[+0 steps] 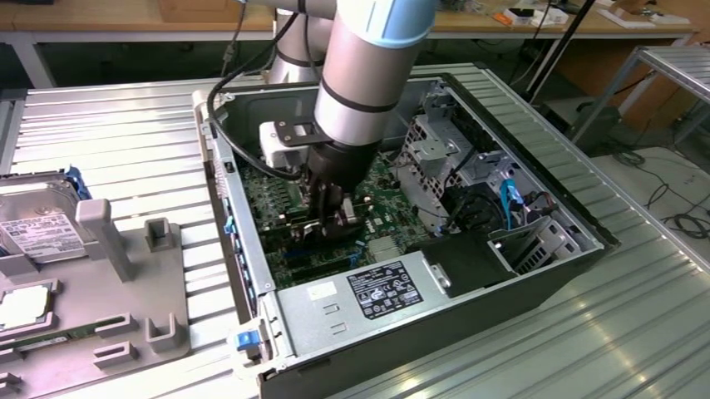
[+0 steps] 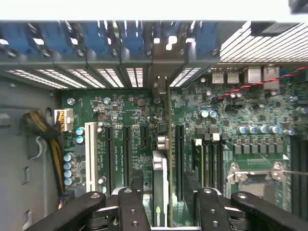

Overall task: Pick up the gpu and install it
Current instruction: 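Insert the gpu into the slot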

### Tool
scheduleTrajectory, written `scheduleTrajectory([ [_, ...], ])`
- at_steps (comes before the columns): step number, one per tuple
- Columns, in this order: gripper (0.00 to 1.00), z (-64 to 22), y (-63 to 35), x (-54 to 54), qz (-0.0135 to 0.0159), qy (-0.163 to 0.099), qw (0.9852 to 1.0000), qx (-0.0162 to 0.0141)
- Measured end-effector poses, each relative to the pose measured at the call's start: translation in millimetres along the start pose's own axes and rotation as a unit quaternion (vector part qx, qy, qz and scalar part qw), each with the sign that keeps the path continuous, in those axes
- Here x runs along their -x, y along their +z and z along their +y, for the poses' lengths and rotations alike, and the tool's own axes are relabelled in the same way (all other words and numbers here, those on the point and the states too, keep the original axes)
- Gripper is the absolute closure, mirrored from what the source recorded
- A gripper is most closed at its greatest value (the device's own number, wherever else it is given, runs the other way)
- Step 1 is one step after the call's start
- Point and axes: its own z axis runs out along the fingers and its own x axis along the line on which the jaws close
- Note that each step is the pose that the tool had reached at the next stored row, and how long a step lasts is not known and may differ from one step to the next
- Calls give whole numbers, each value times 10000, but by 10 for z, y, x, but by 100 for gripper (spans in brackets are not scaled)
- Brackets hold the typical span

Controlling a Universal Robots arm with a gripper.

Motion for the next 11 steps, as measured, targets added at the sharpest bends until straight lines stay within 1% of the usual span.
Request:
scheduleTrajectory([
  [1,53,7,-99,4,0,17,10000,-1],
  [2,53,10,-149,6,-3,28,10000,0],
  [3,53,11,-162,6,-23,28,10000,-1],
  [4,55,11,-162,6,-23,28,10000,-1],
  [8,80,11,-163,6,-22,28,10000,0],
  [9,80,11,-163,6,-23,28,10000,0],
  [10,89,11,-163,6,-23,28,10000,0],
  [11,89,11,-163,6,-23,28,10000,0],
])
